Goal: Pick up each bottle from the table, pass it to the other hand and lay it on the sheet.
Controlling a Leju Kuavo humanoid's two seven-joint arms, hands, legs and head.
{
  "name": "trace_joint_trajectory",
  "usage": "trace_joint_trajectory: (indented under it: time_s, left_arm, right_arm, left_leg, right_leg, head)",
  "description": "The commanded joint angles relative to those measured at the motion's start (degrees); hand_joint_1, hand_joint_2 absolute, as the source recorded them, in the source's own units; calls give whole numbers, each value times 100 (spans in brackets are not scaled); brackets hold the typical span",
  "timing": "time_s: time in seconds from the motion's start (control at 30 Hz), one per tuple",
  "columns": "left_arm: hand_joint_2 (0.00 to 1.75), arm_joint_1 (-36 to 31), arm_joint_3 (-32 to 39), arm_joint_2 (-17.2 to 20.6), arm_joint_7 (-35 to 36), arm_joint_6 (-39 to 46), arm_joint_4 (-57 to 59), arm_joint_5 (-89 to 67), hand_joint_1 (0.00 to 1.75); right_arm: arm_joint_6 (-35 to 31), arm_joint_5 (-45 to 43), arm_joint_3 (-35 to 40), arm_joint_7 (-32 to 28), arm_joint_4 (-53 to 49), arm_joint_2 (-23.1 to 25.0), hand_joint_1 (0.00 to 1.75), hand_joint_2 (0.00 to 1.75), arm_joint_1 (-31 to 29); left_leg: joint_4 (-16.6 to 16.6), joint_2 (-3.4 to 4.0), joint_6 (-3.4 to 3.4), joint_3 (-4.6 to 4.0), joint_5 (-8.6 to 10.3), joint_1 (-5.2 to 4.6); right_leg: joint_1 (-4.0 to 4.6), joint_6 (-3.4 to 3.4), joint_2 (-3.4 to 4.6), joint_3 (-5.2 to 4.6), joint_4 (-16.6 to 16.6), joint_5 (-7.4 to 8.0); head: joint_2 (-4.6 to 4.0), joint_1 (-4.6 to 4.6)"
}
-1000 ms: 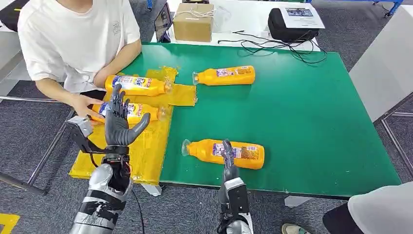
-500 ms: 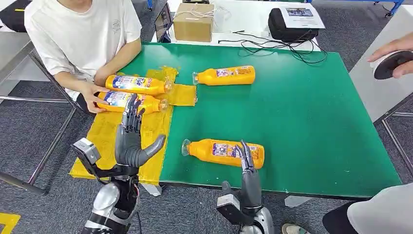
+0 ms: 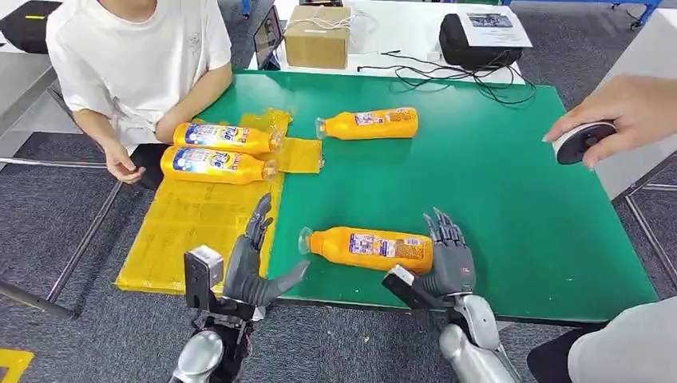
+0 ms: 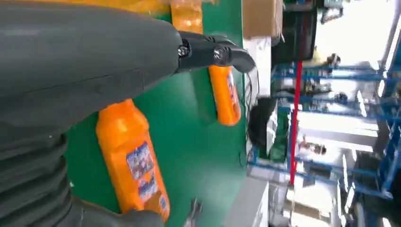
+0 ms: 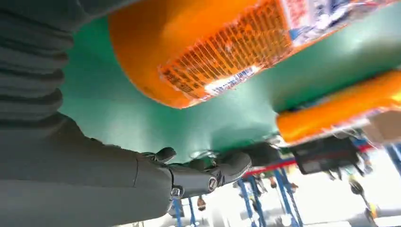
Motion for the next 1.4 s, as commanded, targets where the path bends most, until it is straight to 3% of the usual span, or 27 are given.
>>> trace_joint_trajectory:
  time_s: [0.03, 0.13, 0.57, 0.83, 0.93, 1.03, 1.13, 1.17, 1.2, 1.23, 1.4]
  left_arm:
    - [175, -421, -348, 82, 213, -352, 486, 241, 0]
    - [175, -617, -324, -63, 183, -340, 593, 407, 0]
    - [175, -704, -498, -81, 248, -564, 594, 615, 0]
    - [175, -854, -668, -4, 317, -627, 649, 791, 0]
    - [175, -929, -685, -38, 326, -567, 772, 782, 0]
    - [175, -938, -582, -88, 529, -337, 738, 825, 0]
    - [175, -961, -573, -96, 564, -324, 723, 830, 0]
    - [175, -1026, -675, -57, 509, -349, 695, 729, 0]
    - [175, -1030, -687, -82, 507, -363, 669, 751, 0]
    - [175, -1034, -709, -79, 534, -447, 643, 832, 0]
    - [175, -1128, -846, -121, 460, -357, 848, 795, 0]
  right_arm:
    - [814, 421, 680, 608, 1999, 249, 0, 175, -1470]
    - [1098, 498, 777, 865, 2229, 457, 0, 175, -1788]
    - [1197, 670, 1005, 910, 2368, 573, 0, 175, -1859]
    - [1732, 1779, 2028, 1604, 2674, 615, 0, 175, -2283]
    - [2047, 1575, 1879, 1585, 2743, 644, 0, 175, -2306]
    - [3299, 1761, 1983, 2483, 2954, 758, 0, 175, -2453]
    - [3333, 1761, 1984, 2487, 2930, 771, 0, 175, -2467]
    - [3853, 1732, 1987, 2581, 2964, 775, 0, 175, -2540]
    - [3838, 1676, 1939, 2526, 2926, 741, 38, 175, -2548]
    - [3864, 1669, 1931, 2525, 2933, 700, 175, 175, -2570]
    - [4215, 1401, 1677, 2489, 3010, 604, 175, 175, -2581]
  left_leg:
    - [10, 23, -18, 28, -19, 15]
    - [4, 21, -6, 7, -6, 2]
    - [3, -1, -8, 13, -7, 5]
    - [8, 3, -12, 14, -8, 11]
    - [1, -6, -7, 14, -1, 5]
    - [1, -9, -8, 23, -2, 7]
    - [4, 1, -12, 29, -8, 13]
    - [1, -2, -7, 29, -3, 6]
    - [0, -9, -10, 39, -3, 11]
    - [1, -10, -7, 37, 1, 6]
    - [1, -15, -4, 47, 5, 6]
  right_leg:
    - [13, -20, 46, 20, 4, -6]
    - [0, -8, 32, 0, 6, 2]
    - [2, -9, 10, 14, 2, -6]
    - [8, -14, 20, 13, 6, -4]
    - [4, -8, 6, 13, 0, -2]
    - [5, -10, 5, 23, -1, -3]
    - [10, -14, 20, 29, -2, -3]
    - [4, -9, 12, 27, -1, -1]
    - [8, -12, 7, 38, -4, -3]
    - [4, -8, 1, 35, -1, -2]
    - [3, -6, -3, 47, -5, 2]
  head:
    - [0, 0]
    - [0, 0]
    - [0, -2]
    - [0, 0]
    - [0, -2]
    - [0, 0]
    - [0, 0]
    - [0, 0]
    - [0, 0]
    - [0, -2]
    - [0, 0]
